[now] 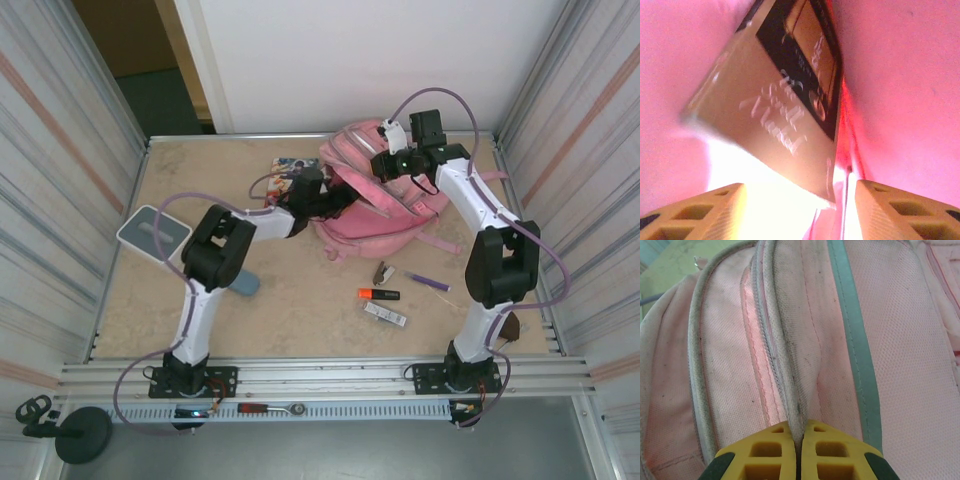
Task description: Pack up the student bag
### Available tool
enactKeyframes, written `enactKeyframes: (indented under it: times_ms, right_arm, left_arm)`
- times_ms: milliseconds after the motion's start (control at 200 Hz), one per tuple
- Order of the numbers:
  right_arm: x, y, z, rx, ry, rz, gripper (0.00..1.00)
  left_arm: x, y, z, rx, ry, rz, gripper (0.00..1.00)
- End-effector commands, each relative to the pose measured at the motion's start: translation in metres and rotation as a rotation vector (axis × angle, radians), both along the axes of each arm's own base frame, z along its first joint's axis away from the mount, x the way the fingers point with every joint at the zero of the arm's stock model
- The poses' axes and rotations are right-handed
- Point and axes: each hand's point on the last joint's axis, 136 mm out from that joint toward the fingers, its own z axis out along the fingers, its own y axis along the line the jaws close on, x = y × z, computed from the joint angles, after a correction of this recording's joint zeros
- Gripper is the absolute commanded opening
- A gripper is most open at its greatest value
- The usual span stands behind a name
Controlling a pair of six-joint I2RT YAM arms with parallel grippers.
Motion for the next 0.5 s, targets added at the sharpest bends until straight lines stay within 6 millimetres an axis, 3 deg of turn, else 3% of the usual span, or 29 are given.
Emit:
enactKeyframes:
  times_ms: [0, 155, 245, 351, 496]
  right_arm:
    - [0.019, -0.013, 0.0, 0.034, -0.032, -0.042, 0.0]
    - [0.019, -0.029, -0.033, -0.063, 0.02, -0.046, 0.02]
    - [0.016, -0.044, -0.055, -0.132, 0.07, -0.06, 0.08]
    - [0.01, -0.052, -0.074, -0.187, 0.125, -0.072, 0.21]
    - [0.01, -0.034, -0.061, -0.135, 0.111, -0.083, 0.46]
  left_arm:
    - [-0.024, 0.029, 0.059, -0.007, -0.167, -0.051, 0.63]
    - [-0.066, 0.083, 0.067, 0.05, -0.212, -0.068, 0.66]
    - [-0.079, 0.125, 0.064, 0.167, -0.232, -0.022, 0.68]
    - [-0.075, 0.183, 0.056, 0.405, -0.247, 0.095, 0.74]
    - [-0.053, 0.235, 0.052, 0.594, -0.23, 0.16, 0.76]
